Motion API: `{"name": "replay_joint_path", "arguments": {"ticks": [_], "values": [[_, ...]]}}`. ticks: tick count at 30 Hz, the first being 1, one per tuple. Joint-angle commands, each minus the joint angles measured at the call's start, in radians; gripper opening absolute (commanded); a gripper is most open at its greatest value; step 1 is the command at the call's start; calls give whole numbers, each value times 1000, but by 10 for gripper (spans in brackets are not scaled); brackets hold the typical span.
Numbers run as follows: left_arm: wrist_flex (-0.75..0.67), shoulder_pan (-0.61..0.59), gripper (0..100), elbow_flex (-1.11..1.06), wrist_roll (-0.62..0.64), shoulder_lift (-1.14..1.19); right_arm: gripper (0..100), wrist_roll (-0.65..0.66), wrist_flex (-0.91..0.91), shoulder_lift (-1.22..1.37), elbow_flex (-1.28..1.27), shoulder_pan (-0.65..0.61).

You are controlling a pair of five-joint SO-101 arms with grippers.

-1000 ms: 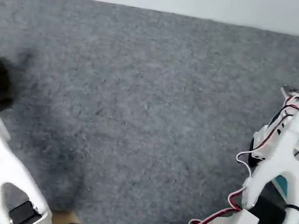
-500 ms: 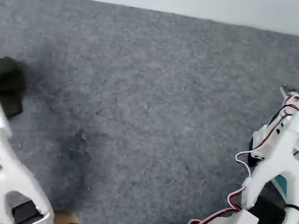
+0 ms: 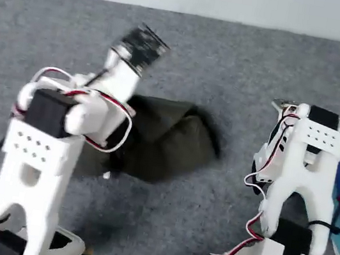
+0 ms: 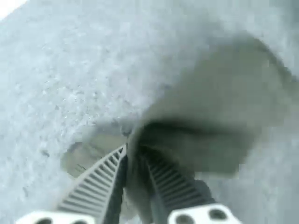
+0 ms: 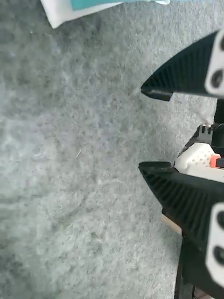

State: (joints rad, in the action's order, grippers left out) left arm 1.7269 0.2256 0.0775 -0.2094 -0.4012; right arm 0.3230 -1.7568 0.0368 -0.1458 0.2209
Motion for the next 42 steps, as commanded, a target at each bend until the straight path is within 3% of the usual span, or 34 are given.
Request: {"name": "replay_joint_path", "arguments": {"ticks": [1,7,12,15,24,27,33,37,42], "values": [[0,-183,15,85,81,-43,226,6,-39,-45,5,-4],[-187,-634,47,-25,78,-43,226,9,-38,-45,5,-22],[-394,-896,249,-268,28,-44,227,55,-39,-45,5,-156],[-376,-971,315,-331,-51,-49,229,66,-39,-45,11,-291],[-316,-1149,316,-335,-259,-44,232,68,-7,-35,172,-591],[-310,-1234,316,-337,-308,-44,297,66,-8,1,299,-674],[-235,-1382,316,-338,-483,-44,484,74,-35,236,500,-835],[-95,-1441,316,-335,-617,-44,478,74,-33,418,658,-928],[-68,-1498,316,-332,-638,-44,470,91,-38,641,911,-1029]]}}
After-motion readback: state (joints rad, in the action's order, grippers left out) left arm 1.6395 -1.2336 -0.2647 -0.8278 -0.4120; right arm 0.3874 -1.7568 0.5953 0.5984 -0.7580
